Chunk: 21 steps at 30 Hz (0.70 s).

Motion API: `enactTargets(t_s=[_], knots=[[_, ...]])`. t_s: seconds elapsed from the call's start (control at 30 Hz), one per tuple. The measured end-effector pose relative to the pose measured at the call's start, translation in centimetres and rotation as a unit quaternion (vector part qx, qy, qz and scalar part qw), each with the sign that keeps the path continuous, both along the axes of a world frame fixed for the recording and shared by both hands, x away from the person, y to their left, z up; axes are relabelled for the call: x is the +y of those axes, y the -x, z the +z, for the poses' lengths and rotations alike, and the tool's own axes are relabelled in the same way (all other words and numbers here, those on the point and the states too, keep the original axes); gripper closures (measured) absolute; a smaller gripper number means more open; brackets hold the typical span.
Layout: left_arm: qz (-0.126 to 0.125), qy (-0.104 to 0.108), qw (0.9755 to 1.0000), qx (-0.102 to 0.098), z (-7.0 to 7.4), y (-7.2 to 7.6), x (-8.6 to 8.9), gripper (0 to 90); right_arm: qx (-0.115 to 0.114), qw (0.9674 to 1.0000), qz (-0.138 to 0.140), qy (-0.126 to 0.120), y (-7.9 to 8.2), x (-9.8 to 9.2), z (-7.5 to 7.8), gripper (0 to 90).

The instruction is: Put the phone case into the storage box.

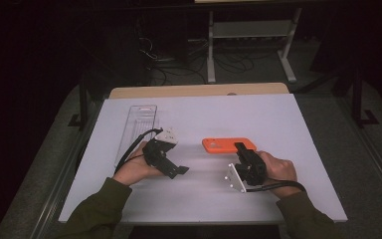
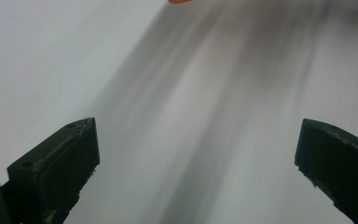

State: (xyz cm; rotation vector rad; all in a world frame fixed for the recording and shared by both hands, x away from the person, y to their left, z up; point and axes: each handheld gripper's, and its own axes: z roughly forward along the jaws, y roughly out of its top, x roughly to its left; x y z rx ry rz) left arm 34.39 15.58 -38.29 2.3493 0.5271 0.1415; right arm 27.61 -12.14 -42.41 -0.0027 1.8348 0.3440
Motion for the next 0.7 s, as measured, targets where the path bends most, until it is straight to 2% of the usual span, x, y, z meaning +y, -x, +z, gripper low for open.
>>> enactTargets(t_s=[0.03,0.1,0.2,0.3,0.37,0.47,0.53,0.63,0.7], knots=[[-0.005,-0.006,1.0000,0.000,0.03,-0.07,0.03,0.0,-0.001,1.0000,0.003,0.001,-0.02,0.00,0.07,82.9],[0.000,0.002,1.0000,0.002,-0.07,-0.01,-0.13,0.0,0.003,1.0000,0.000,0.000,-0.04,0.05,0.01,82.9],[-0.006,-0.004,1.0000,0.001,0.02,-0.13,0.02,0.0,0.012,0.9999,0.000,-0.007,-0.14,0.14,0.12,82.9],[0.002,0.009,1.0000,0.001,0.04,-0.09,0.05,0.0,0.017,0.9998,0.003,-0.014,-0.21,0.17,0.15,82.9],[0.000,0.004,1.0000,-0.004,0.11,-0.09,0.10,0.0,0.030,0.9994,0.001,-0.018,-0.25,0.13,0.25,82.9],[0.004,0.012,0.9999,0.006,-0.09,0.03,-0.02,0.0,0.041,0.9986,-0.003,-0.034,-0.37,0.09,0.21,82.9],[0.000,0.008,1.0000,0.005,-0.17,0.02,-0.10,0.0,0.051,0.9979,-0.004,-0.039,-0.43,0.01,0.22,82.9],[0.000,0.009,1.0000,0.003,-0.18,-0.08,-0.14,0.0,0.054,0.9976,-0.005,-0.043,-0.42,-0.02,0.28,82.9],[0.001,0.011,0.9999,0.009,-0.14,-0.07,-0.14,0.0,0.055,0.9973,-0.006,-0.048,-0.45,-0.08,0.39,82.9]])
